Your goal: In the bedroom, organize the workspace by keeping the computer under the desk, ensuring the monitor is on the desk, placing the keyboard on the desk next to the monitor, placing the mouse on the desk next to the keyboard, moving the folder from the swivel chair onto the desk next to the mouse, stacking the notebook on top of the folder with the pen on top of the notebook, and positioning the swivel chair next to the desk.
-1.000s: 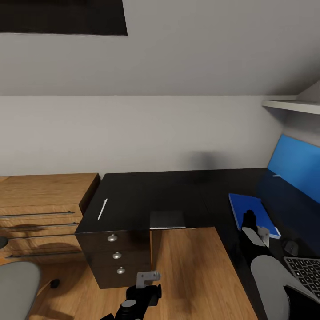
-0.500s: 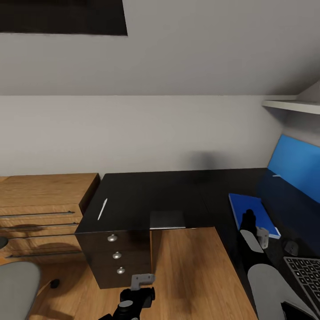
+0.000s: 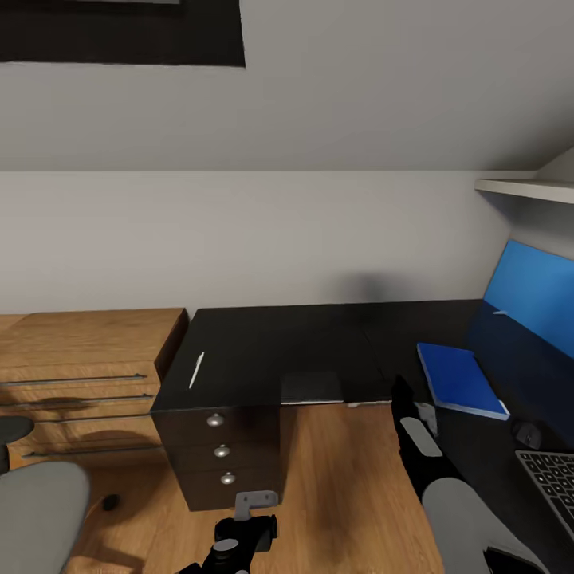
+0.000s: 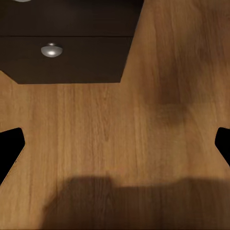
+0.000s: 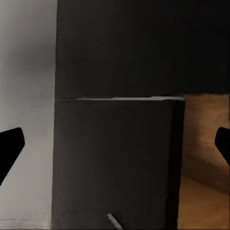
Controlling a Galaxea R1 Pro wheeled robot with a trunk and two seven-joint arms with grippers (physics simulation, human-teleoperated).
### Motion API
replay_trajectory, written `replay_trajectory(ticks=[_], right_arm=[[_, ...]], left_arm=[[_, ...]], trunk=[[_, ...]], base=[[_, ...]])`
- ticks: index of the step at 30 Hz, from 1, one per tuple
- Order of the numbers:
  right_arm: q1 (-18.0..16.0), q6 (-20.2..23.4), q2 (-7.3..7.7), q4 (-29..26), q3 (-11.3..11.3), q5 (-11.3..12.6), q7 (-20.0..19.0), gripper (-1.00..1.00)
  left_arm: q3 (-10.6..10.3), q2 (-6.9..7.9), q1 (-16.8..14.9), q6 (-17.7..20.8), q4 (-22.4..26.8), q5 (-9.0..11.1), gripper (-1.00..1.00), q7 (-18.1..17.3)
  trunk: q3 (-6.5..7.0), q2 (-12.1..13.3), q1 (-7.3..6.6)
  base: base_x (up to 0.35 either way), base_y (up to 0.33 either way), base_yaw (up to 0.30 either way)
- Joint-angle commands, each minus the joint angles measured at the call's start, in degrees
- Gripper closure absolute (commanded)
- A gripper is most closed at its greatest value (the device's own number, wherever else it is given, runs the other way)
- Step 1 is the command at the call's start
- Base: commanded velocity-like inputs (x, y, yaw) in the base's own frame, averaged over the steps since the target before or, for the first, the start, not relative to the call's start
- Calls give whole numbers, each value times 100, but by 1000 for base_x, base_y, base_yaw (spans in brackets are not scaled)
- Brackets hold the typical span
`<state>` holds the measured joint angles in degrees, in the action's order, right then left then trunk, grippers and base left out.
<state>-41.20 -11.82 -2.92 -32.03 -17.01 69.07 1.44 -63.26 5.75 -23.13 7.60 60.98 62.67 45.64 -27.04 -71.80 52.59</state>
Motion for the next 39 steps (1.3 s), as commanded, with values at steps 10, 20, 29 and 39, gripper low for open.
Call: replay_trajectory(ticks=[10, 20, 29, 39], right_arm=[[-1, 1174, -209, 194, 58, 44, -3, -100], [-2, 1963, -303, 198, 820, 36, -396, -100], [7, 1940, -303, 209, 1018, 36, -631, -100], [7, 1931, -255, 380, 1032, 11, -660, -100]], left_arm=[[8, 15, -8, 22, -18, 21, -100, 34], [432, 23, -8, -421, 51, 1, -100, 19], [549, 14, -8, -495, 63, 0, -100, 11], [525, -11, -8, -489, 55, -2, -100, 17]], trunk=[[-6, -5, -1], [-42, -85, 43], [-204, -446, 240], [-383, -847, 460]], base=[[-38, 173, 0], [-1, 4, 0], [0, 0, 0], [0, 0, 0]])
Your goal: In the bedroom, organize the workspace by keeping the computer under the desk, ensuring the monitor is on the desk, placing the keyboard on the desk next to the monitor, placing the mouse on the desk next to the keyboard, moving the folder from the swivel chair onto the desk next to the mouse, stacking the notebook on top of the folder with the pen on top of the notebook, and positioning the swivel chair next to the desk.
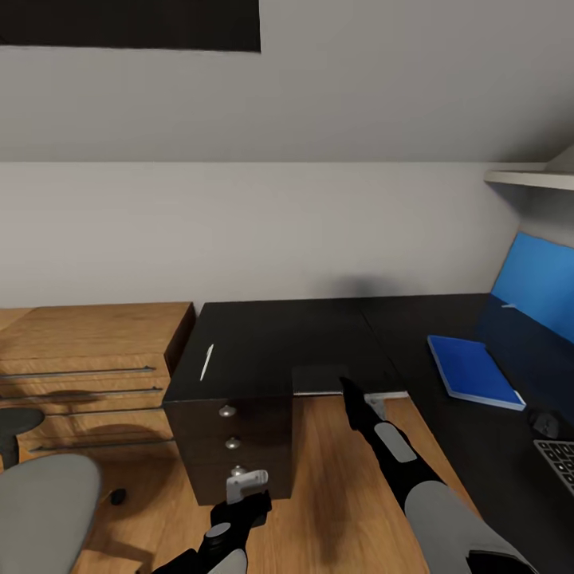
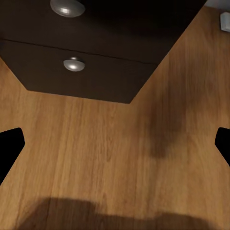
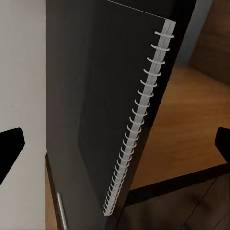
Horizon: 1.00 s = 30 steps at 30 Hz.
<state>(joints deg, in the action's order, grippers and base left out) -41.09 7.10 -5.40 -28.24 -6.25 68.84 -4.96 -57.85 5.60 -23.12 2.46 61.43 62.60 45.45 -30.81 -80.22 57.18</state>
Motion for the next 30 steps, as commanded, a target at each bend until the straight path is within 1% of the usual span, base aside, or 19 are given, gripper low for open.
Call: replay_trajectory(ticks=[1, 5, 6, 9, 10, 11, 14, 16, 25, 30], right_arm=[[-4, 38, -6, 7, -44, 34, -42, -100], [-4, 37, 15, 22, -43, 32, -225, -100], [15, 37, 67, 35, -43, 33, -404, -100], [61, 38, 125, 130, -43, 33, -706, -100], [85, 42, 163, 263, -43, 33, -1016, -100], [94, 42, 183, 352, -43, 33, -1218, -100], [103, 44, 211, 471, -43, 33, -1563, -100], [107, 45, 221, 511, -43, 33, -1696, -100], [108, 39, 224, 532, -43, 39, -1769, -100], [109, 18, 222, 530, -43, 34, -1779, -100]], left_arm=[[-19, 4, -8, 26, 10, 4, -100, 40], [-30, -4, -8, 27, 10, -1, -100, 45], [-32, -1, -8, 27, 13, -2, -100, 39], [-33, 1, -8, 23, 19, -8, -100, 36], [-33, 2, -8, 20, 33, -9, -100, 35], [-33, 1, -8, 20, 40, -10, -100, 35], [-39, -4, -8, 19, 49, -11, -100, 34], [-41, -4, -8, 18, 52, -11, -100, 34], [-65, 13, -8, 22, 174, -4, -100, 42], [-70, 28, -8, 34, 190, 3, -100, 39]], trunk=[[-24, -45, 23], [-96, -206, 110], [-114, -246, 132], [-168, -366, 198], [-186, -406, 220], [-204, -446, 242], [-258, -567, 308], [-294, -647, 352], [-455, -1008, 550], [-455, -1008, 550]], base=[[0, 0, 0], [0, 0, 0], [0, 0, 0], [0, 0, 0], [0, 0, 0], [0, 0, 0], [0, 0, 0], [0, 0, 0], [0, 0, 0], [0, 0, 0]])
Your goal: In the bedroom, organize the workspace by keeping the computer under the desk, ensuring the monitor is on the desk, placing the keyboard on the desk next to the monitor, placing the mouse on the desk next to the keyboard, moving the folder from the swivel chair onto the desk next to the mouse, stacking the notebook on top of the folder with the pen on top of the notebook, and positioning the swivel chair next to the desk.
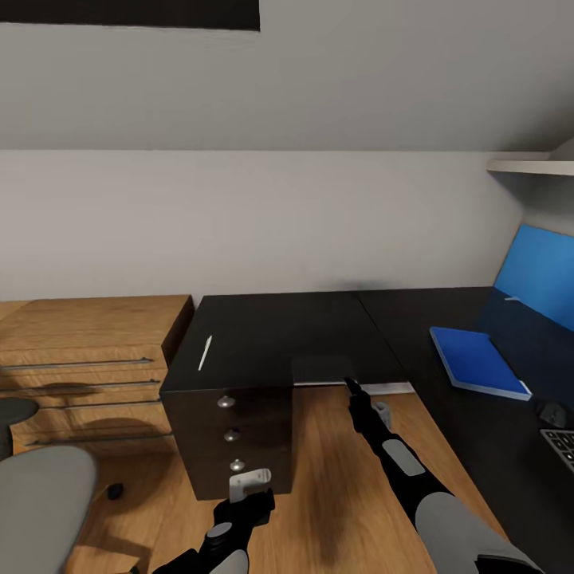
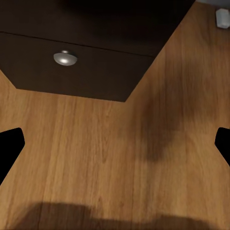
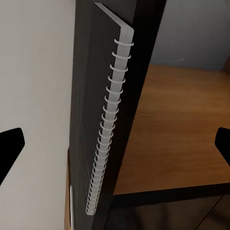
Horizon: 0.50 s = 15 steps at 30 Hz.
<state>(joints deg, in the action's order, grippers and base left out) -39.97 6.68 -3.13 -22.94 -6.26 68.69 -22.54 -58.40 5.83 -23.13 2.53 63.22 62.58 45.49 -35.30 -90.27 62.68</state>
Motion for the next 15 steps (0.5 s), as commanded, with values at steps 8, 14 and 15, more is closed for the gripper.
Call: replay_trajectory(ticks=[8, 14, 15], right_arm=[[-2, 52, -26, -1, -36, 45, -14, -100], [-2, 52, -37, -7, -34, 40, -14, -100], [-2, 52, -38, -7, -34, 40, -12, -100]], left_arm=[[-14, 15, -8, 29, -17, 34, -100, 13], [-14, 16, -8, 32, -20, 41, -100, 12], [-14, 19, -8, 31, -20, 39, -100, 12]], trunk=[[-6, -3, 0], [-6, -3, 0], [-6, -3, 0]], base=[[114, 4, 0], [124, 3, 0], [176, 1, 0]])
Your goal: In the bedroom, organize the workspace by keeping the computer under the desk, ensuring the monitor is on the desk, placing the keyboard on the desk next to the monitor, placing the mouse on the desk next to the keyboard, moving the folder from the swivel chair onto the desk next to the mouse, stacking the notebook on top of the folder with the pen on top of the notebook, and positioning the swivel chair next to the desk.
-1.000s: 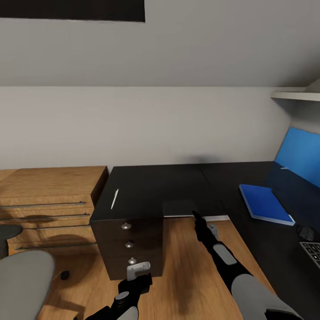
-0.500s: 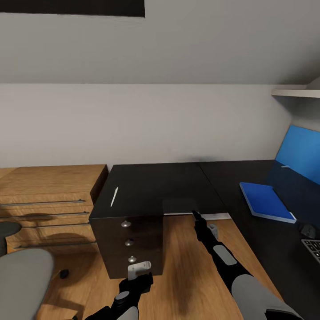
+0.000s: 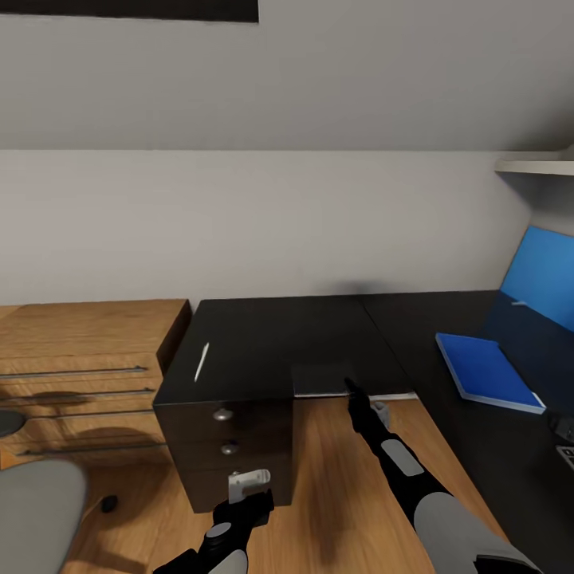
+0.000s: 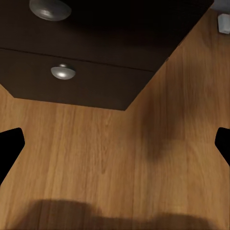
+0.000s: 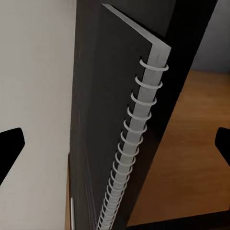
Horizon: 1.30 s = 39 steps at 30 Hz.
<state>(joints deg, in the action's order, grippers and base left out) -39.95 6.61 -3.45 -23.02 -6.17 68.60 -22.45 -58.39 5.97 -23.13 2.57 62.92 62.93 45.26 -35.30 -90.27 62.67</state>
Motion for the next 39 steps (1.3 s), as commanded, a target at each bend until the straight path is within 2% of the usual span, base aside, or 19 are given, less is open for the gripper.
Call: replay_trajectory(ticks=[1, 39], right_arm=[[-4, 60, -2, 0, -42, 49, -17, -100], [-4, 60, 11, -23, -43, 56, 38, -100]], left_arm=[[-18, 8, -8, 25, 10, 5, -100, 35], [-39, 1, -8, 16, -43, 9, -100, 27]], trunk=[[-6, -3, 2], [-6, -3, 2]], base=[[197, 0, 0], [10, 0, 0]])
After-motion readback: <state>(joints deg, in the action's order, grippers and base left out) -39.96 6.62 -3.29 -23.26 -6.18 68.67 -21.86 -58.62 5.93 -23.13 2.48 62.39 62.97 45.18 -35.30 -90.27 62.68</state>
